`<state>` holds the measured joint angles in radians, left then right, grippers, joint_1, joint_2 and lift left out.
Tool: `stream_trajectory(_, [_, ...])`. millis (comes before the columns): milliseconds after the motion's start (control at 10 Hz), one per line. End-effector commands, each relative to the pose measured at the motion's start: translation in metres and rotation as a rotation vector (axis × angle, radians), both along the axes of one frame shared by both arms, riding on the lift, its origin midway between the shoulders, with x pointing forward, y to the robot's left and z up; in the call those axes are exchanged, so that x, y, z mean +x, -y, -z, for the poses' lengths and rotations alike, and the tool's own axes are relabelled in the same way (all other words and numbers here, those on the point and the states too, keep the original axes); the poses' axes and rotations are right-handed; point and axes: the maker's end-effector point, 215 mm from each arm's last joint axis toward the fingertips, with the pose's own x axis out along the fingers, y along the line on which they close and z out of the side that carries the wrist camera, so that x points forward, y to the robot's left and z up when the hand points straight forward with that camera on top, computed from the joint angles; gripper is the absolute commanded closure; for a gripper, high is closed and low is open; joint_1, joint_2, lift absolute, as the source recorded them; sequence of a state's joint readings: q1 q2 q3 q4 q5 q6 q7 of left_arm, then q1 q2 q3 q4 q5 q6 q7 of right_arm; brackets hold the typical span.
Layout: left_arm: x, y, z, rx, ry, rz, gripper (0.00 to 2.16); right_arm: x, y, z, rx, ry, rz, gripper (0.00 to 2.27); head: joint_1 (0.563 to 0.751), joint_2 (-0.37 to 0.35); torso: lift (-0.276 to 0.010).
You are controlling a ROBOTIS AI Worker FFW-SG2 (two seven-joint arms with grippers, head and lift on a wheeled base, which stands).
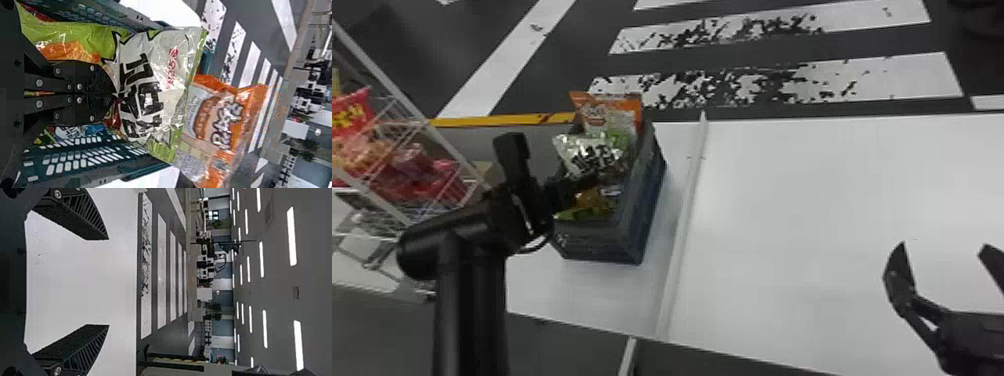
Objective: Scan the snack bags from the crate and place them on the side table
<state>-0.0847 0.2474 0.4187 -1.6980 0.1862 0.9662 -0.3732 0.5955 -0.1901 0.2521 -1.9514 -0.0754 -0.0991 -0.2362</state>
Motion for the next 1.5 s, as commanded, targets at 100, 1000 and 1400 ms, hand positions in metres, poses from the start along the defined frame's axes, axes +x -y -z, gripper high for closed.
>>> stream_trajectory(100, [-0.015,0.011,-0.042,0.018,0.093,0.015,2.13,-0.002,0.0,0.001,0.001,-0.003,0.001,0.09,0.695,0.323,-0.081])
stream_trajectory(1000, [-0.05,0.116,-0.149,-0.107,0.249,0.127,2.13,-0.002,-0.002,-0.003,0.009,0.008,0.003,0.09,0.695,0.256,-0.081])
stream_trajectory(1400, [-0.043,0.247,-0.107,-0.181,0.169,0.281,2.13,-0.002,-0.004,-0.007,0.016,0.017,0.003,0.09,0.695,0.121,-0.081])
